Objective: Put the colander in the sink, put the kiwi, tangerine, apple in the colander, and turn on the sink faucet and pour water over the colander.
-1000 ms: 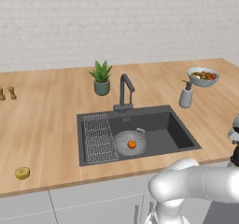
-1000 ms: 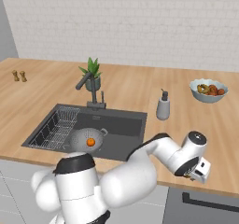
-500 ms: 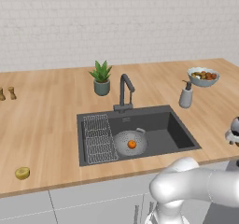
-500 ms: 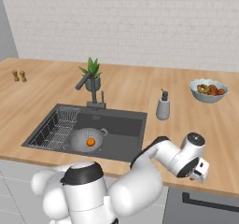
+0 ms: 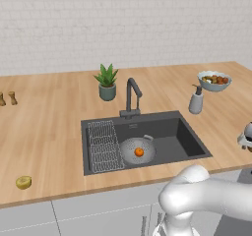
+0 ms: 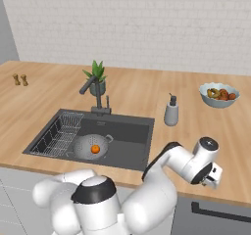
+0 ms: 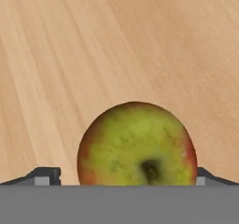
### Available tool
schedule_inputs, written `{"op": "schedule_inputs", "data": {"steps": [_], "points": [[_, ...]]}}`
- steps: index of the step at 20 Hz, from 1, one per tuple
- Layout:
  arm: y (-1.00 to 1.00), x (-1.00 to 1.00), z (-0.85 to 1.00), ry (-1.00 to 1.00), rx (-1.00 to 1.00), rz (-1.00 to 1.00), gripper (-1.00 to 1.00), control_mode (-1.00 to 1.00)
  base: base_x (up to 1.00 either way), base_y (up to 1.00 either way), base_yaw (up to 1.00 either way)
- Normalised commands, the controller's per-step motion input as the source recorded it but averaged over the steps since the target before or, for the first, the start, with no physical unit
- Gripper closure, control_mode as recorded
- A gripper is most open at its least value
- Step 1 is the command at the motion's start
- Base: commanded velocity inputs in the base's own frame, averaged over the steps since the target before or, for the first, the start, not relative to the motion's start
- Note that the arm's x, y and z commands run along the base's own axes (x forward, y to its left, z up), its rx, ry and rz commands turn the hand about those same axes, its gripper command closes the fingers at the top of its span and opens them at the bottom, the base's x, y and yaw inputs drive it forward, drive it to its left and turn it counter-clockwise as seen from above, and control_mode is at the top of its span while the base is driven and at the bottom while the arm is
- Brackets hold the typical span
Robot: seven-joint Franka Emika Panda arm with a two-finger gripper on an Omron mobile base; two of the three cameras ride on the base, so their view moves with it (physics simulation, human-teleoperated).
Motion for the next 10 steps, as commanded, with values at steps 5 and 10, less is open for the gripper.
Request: {"op": "schedule_inputs", "data": {"steps": [5,10], "points": [[0.01,0.00,-0.27,-0.12,0.00,0.00,1.00,-1.00,0.00,0.00,0.00],[0.31,-0.06,-0.13,-0.16,0.00,0.00,1.00,-1.00,0.00,0.00,0.00]]}}
